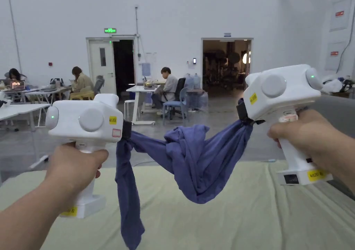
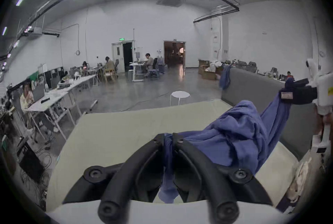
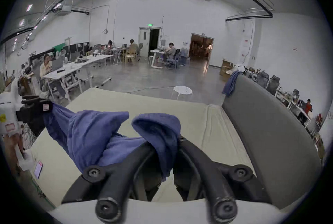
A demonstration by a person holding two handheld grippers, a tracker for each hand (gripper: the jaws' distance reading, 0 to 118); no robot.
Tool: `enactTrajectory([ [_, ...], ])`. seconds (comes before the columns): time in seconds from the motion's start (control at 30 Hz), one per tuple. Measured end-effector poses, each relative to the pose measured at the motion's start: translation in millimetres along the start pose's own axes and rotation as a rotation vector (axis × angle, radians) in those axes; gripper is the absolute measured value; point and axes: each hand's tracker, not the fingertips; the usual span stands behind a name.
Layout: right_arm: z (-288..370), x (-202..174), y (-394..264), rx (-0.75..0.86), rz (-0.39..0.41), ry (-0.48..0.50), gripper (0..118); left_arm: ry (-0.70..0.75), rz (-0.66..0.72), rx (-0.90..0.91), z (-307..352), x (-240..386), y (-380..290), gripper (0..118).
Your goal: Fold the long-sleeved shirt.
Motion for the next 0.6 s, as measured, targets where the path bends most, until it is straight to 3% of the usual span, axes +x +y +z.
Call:
enactTrajectory([
  [0.13,-24,2,14,0.03,-0.026,-0.025,5,0.026,0.058,0.06,-24,-16,2,5],
  [0.37,-79,-10,6,-0.05,-0.034,-0.011,6,0.04,0.122,-0.021,-69,-34,-12,5],
  [0.6,-177,-28,-122,-0.363,-0.079,0.019,6,0.009,0.191,-0.349,-130,-33,-136,5],
])
